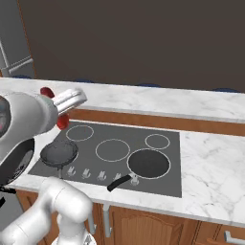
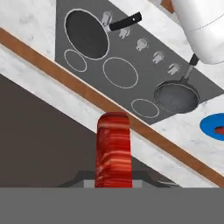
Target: Place one of the steaks on the plate and the other in the bowl. Then place the bowl in the fridge.
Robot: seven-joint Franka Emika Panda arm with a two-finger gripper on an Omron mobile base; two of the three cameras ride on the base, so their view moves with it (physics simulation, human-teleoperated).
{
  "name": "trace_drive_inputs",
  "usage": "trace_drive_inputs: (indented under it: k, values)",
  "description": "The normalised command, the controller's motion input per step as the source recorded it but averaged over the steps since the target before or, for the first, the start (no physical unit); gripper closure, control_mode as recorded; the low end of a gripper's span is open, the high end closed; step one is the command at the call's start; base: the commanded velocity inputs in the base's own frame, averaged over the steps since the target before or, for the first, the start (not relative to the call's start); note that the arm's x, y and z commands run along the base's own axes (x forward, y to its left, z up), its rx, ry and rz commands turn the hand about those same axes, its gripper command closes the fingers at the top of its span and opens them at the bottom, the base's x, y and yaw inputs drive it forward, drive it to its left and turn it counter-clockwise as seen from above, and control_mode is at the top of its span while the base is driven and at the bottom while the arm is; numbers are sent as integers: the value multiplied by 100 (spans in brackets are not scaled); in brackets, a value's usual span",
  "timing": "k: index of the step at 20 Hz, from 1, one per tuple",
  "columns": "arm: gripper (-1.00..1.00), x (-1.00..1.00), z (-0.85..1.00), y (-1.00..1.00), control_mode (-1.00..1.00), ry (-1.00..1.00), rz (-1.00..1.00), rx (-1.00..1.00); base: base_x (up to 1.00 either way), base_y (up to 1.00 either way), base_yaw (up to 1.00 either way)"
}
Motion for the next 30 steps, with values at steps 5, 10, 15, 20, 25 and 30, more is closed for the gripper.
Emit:
trace_drive_inputs:
  k: [5,10,15,20,25,30]
  values:
    - [100,-2,-15,52,-100,-39,-22,45,0,0,0]
    - [100,22,-10,81,-100,-19,-37,41,0,0,0]
    - [100,0,-19,77,-100,-1,-39,55,0,0,0]
    - [100,0,-19,45,-100,6,-25,63,0,0,0]
    - [100,4,-40,49,-100,19,7,24,0,0,0]
    - [100,27,-27,47,-100,20,24,0,0,0,0]
